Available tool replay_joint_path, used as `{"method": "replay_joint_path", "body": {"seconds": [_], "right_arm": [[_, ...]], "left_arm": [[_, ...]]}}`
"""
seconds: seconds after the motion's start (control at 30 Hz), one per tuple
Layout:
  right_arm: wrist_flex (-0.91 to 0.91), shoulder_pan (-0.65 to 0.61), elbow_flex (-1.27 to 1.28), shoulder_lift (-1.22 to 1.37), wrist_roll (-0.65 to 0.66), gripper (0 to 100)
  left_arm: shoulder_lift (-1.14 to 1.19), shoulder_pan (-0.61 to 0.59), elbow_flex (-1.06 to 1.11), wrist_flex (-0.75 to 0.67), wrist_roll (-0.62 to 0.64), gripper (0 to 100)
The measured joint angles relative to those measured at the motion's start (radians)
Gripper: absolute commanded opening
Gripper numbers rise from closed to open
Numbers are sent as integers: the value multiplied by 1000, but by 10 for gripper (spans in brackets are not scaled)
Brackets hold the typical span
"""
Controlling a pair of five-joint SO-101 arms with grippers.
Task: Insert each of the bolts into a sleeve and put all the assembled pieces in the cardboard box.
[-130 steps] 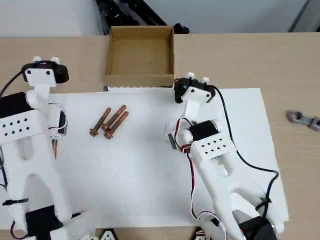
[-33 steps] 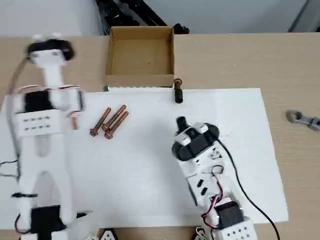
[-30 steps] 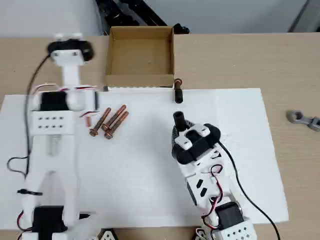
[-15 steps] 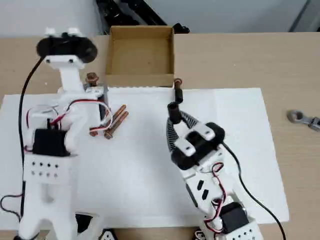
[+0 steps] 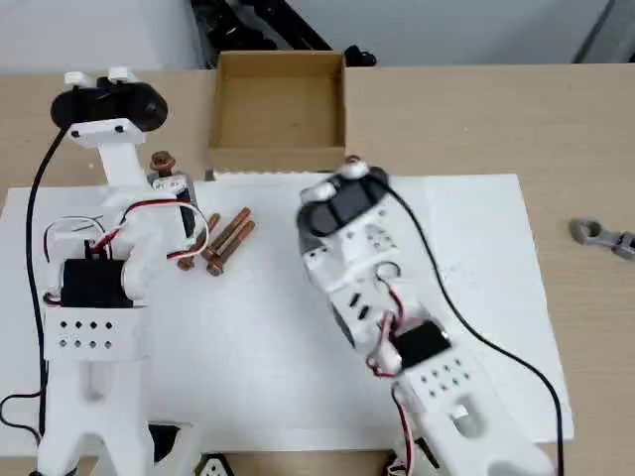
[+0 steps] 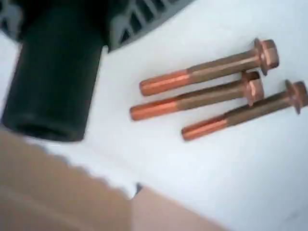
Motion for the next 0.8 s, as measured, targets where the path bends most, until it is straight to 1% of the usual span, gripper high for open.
{"method": "replay_joint_path", "body": {"seconds": [0.1, 0.27, 0.33, 0.4, 0.6, 0.7, 0.8], "right_arm": [[0, -44, -25, 86, 0, 1], [-3, -183, -26, 101, 0, 1], [-5, -229, -26, 101, 0, 1], [-5, -258, -26, 80, 35, 2], [-5, -295, -26, -100, 66, 2], [12, -296, -6, -224, 72, 2], [25, -296, 72, -342, 89, 2]], "left_arm": [[0, 2, 0, -31, 21, 6], [-20, 57, 0, -41, 26, 6], [-63, 78, 0, -41, 28, 6], [-129, 97, 0, -41, 34, 6], [-318, 106, 12, -31, 72, 6], [-344, 106, 34, -23, 74, 6], [-361, 126, 44, -23, 91, 6]]}}
